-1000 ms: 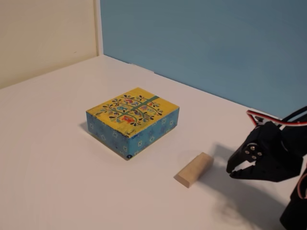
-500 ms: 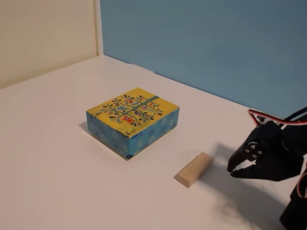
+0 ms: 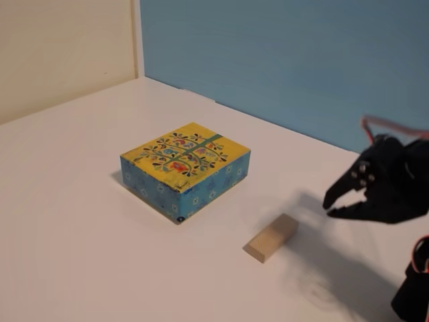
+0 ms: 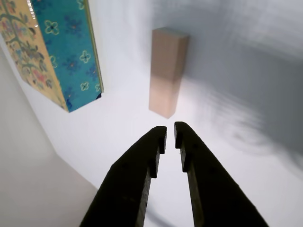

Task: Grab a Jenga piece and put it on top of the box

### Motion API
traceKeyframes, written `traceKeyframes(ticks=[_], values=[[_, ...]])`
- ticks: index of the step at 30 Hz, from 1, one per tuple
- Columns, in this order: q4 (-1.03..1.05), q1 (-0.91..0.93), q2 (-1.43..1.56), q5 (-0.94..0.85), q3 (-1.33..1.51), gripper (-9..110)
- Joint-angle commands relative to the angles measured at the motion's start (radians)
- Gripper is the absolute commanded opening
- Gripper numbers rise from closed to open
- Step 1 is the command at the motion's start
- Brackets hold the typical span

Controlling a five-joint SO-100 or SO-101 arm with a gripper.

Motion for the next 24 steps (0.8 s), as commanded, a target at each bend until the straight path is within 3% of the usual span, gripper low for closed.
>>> traceKeyframes(ticks=[1, 24], values=[[-0.003, 0.005, -0.044, 0.009, -0.084, 0], [0.077, 0.04, -0.336, 0.017, -0.337, 0]])
